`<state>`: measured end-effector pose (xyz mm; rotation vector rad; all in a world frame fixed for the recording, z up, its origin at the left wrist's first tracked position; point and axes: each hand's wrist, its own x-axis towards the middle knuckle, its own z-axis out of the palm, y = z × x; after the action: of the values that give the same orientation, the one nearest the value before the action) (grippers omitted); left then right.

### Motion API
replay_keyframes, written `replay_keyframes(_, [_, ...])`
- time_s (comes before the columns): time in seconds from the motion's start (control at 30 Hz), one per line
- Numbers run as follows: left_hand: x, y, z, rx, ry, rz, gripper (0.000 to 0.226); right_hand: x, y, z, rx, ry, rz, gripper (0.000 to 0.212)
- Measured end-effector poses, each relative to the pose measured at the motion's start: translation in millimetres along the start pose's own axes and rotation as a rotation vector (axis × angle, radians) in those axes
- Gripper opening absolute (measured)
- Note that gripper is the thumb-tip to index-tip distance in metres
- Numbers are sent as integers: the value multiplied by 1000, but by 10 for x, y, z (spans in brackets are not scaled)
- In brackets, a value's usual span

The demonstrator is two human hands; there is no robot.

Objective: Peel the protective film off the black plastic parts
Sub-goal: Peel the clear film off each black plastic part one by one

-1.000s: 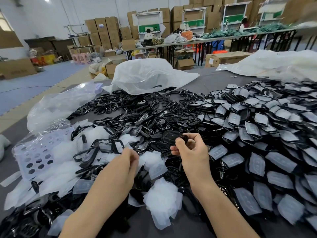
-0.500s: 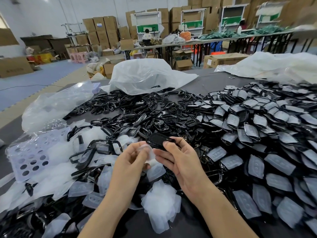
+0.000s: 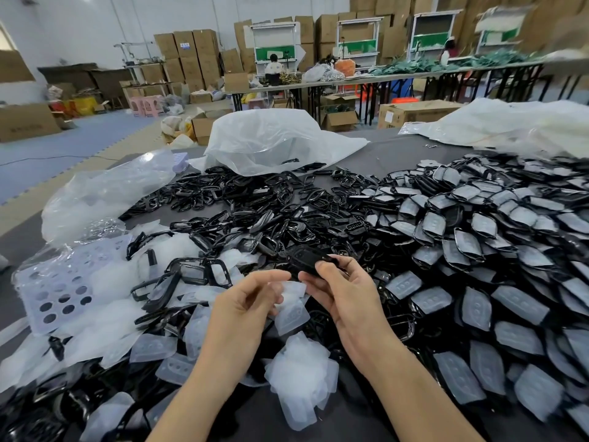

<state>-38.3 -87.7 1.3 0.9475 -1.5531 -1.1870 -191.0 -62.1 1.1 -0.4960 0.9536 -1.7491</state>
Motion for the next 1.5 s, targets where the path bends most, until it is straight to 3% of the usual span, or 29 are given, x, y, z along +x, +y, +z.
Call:
replay_keyframes(0.13, [-25, 31, 31, 4, 1, 27, 31, -5, 36, 8, -110, -40, 37, 8])
replay_keyframes(0.33, [-37, 42, 4, 137, 168, 106, 16, -81, 99, 31, -239, -168, 29, 13])
replay_keyframes(0.57, [-44, 55, 6, 25, 245, 47, 9, -147, 107, 96, -326, -254, -43, 14])
replay_keyframes(0.77, [-34, 40, -13, 38, 259, 43, 8, -138, 99, 86, -306, -255, -57, 10])
replay_keyframes(0.97, [-23, 11, -12, 67, 251, 46, 10, -134, 77, 103, -228, -293, -47, 30])
replay_keyframes(1.07, [-35, 5, 15, 105, 227, 78, 16, -120, 105, 77, -297, -258, -110, 16])
replay_keyframes(1.23, [-40, 31, 27, 15, 147, 77, 34, -109, 97, 59, -321, -229, -135, 21])
replay_keyframes(1.5, [-3, 4, -13, 16, 121, 32, 34, -120, 101, 49, -352, -244, -117, 26])
